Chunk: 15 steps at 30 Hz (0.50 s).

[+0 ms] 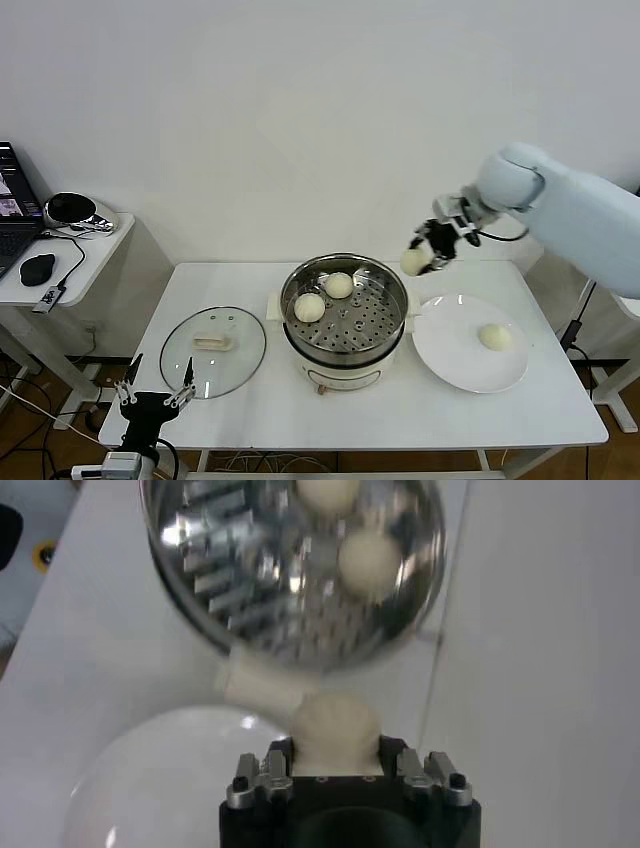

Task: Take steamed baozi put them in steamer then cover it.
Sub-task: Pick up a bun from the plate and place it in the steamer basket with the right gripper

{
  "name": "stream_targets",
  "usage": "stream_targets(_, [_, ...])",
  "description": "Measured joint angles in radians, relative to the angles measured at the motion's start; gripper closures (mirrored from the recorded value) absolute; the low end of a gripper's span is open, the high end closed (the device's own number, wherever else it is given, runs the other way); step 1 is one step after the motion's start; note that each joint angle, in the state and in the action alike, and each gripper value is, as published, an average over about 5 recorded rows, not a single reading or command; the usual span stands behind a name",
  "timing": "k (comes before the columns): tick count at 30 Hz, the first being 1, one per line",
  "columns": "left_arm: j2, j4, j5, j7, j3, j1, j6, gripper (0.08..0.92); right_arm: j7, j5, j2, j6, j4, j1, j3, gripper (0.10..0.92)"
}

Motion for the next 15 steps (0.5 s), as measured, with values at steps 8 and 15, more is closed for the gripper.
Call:
stream_targets(8, [-0.014,-0.013,-0.004,0.0,-0.012,0.007,-0.001,0.177,0.037,0.025,0.152,0.125,-0.014,0.024,-0.107,0.489])
stream_targets(15, [-0.026,-0.018,-0.006,-0.001,-0.021,0.01,0.0,0.177,0.053,-0.017,0.244,0.272,-0.032,0.009,-0.187,0.482])
